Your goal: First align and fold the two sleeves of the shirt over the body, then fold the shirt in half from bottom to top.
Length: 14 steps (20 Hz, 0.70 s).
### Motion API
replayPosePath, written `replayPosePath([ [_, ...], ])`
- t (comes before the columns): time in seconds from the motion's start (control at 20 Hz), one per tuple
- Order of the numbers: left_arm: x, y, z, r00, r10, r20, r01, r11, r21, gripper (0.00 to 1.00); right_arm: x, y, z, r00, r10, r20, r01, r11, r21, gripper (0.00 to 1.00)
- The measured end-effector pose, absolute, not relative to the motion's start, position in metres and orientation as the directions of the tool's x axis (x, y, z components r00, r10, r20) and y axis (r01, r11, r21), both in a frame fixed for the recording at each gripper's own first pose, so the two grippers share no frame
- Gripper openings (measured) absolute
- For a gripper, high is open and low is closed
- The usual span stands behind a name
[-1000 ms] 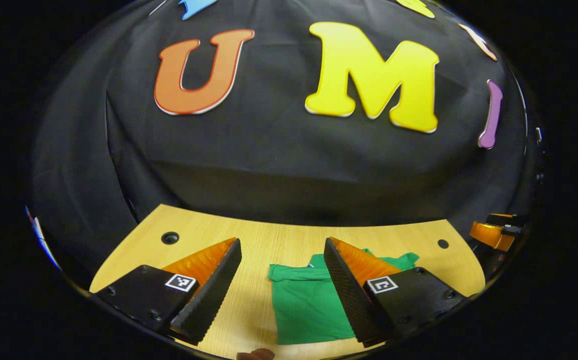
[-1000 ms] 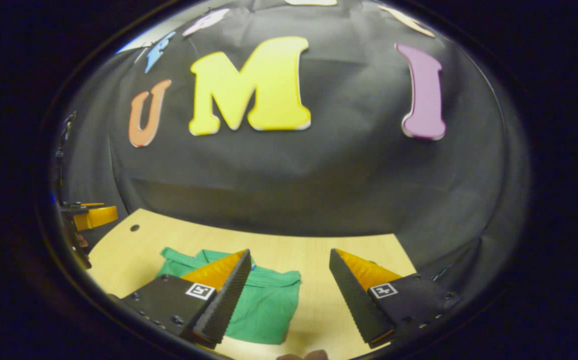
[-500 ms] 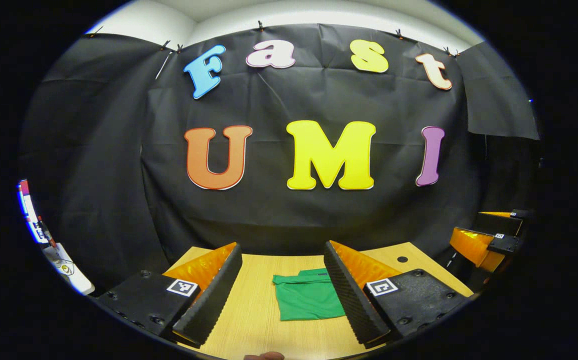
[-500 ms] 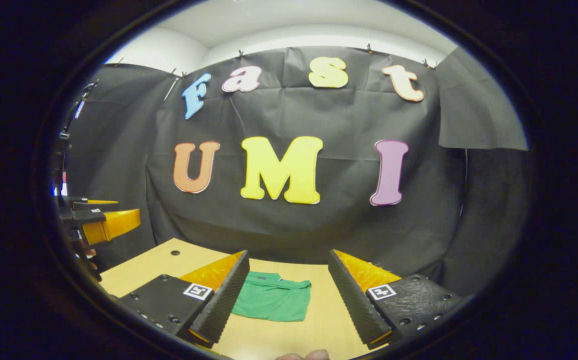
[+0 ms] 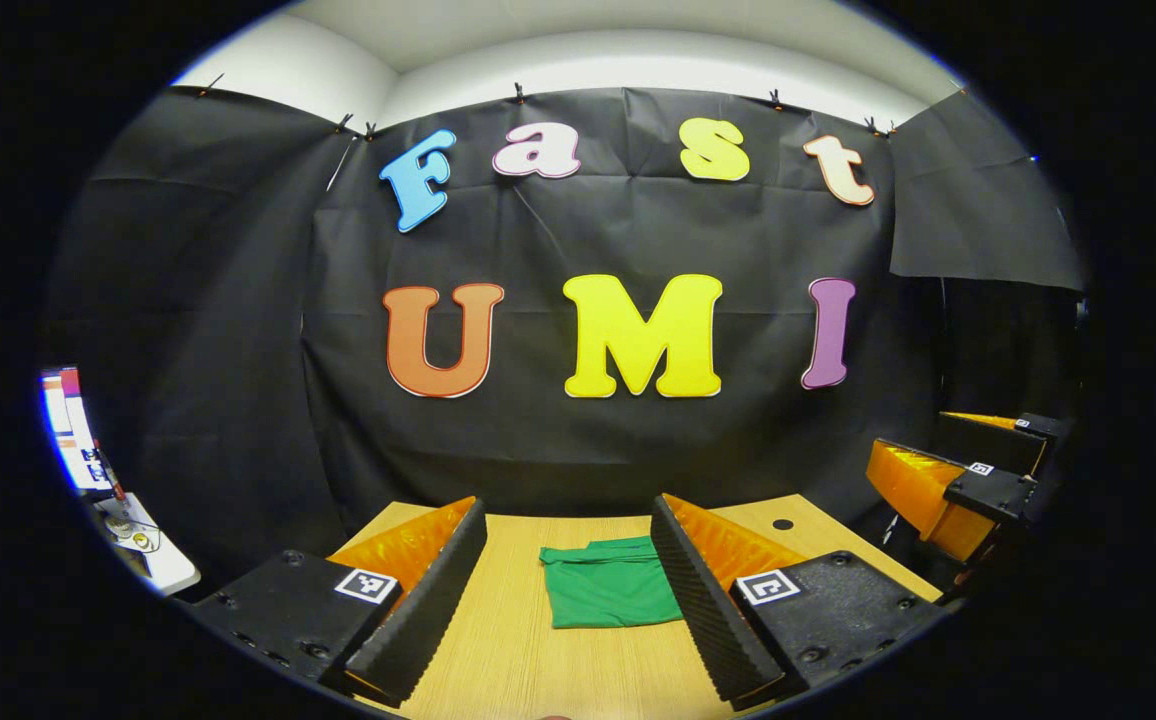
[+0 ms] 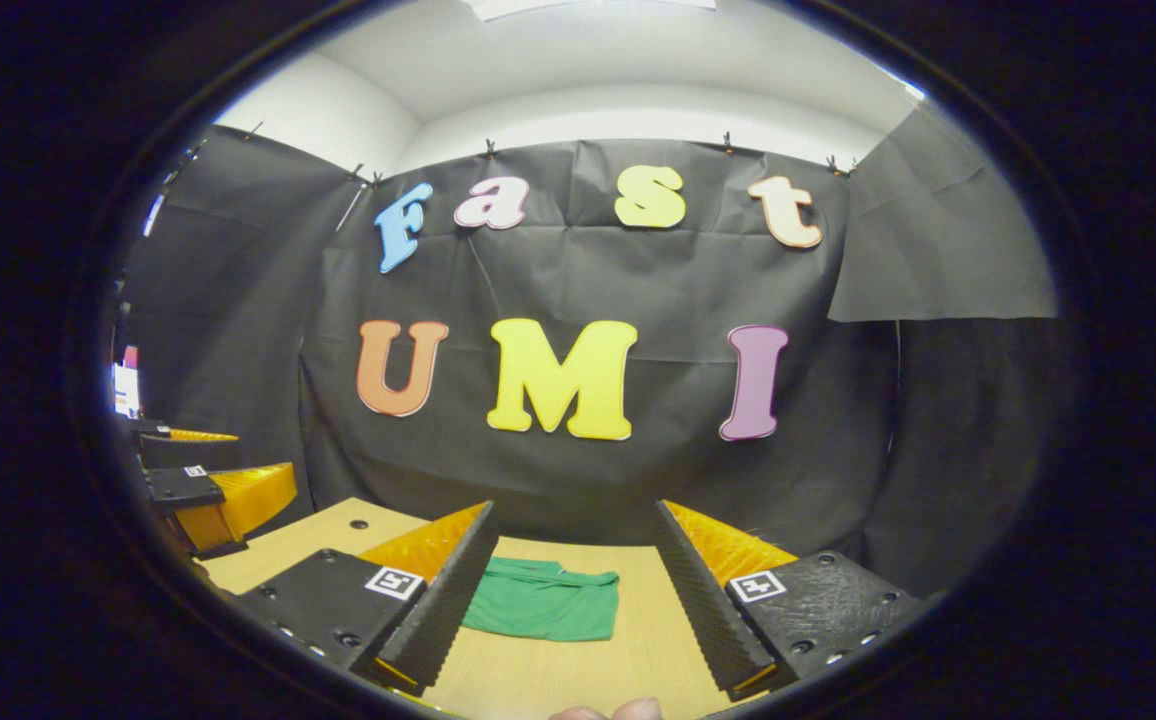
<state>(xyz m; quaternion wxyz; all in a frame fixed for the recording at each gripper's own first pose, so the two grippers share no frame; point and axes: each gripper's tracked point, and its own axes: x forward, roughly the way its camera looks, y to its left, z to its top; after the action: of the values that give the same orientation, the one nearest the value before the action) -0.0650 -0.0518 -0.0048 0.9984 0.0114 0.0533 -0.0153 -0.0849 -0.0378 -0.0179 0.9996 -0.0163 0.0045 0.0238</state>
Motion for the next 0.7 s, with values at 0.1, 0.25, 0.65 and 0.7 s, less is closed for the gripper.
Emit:
replayPosePath([
  [0.1, -0.068, -0.050, -0.003, 0.995, -0.026, -0.098, 0.028, 1.000, 0.014, 1.00, -0.088, -0.032, -0.020, 0.999, 0.052, -0.016, -0.052, 0.998, -0.024, 0.97],
  [0.25, -0.070, -0.046, -0.001, 0.996, -0.020, -0.092, 0.021, 1.000, 0.017, 1.00, -0.091, -0.027, -0.017, 0.999, 0.053, -0.014, -0.053, 0.998, -0.028, 0.97],
  [0.65, -0.074, -0.042, 0.001, 0.997, -0.016, -0.077, 0.017, 1.000, 0.013, 1.00, -0.100, -0.026, -0.012, 1.000, 0.021, -0.004, -0.021, 0.999, -0.025, 0.97],
  [0.7, -0.074, -0.042, 0.000, 0.997, -0.016, -0.080, 0.016, 1.000, 0.007, 1.00, -0.101, -0.025, -0.010, 1.000, 0.020, -0.001, -0.020, 0.999, -0.025, 0.95],
])
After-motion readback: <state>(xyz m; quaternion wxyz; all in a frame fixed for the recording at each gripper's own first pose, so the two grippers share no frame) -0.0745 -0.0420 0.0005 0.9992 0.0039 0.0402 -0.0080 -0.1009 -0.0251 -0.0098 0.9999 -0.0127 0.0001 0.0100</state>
